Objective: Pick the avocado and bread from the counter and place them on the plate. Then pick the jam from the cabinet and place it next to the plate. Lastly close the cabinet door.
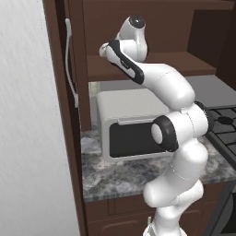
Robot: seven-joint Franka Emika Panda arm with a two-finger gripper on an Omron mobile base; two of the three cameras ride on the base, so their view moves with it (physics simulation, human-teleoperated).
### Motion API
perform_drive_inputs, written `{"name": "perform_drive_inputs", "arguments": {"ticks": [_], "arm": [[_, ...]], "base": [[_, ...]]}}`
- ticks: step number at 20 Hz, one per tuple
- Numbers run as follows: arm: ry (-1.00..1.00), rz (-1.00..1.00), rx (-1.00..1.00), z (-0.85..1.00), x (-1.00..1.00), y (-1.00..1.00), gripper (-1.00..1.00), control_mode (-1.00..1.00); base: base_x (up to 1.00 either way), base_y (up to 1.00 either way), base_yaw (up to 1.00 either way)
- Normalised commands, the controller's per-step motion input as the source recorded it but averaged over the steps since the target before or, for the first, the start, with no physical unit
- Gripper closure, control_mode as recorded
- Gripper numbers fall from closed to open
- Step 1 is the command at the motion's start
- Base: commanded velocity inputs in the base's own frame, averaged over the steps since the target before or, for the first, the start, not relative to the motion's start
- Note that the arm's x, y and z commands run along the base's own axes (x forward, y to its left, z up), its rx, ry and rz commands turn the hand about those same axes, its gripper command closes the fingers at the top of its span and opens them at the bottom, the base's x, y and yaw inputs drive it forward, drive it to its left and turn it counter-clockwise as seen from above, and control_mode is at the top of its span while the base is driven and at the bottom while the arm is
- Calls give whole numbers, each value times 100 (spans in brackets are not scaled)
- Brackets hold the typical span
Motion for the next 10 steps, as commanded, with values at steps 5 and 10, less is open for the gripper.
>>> {"name": "perform_drive_inputs", "arguments": {"ticks": [5, 10], "arm": [[-4, -1, 3, -88, -12, -29, 100, -100], [-31, -2, 0, -59, -46, -20, 100, -100]], "base": [[0, 0, 0], [0, 0, 0]]}}
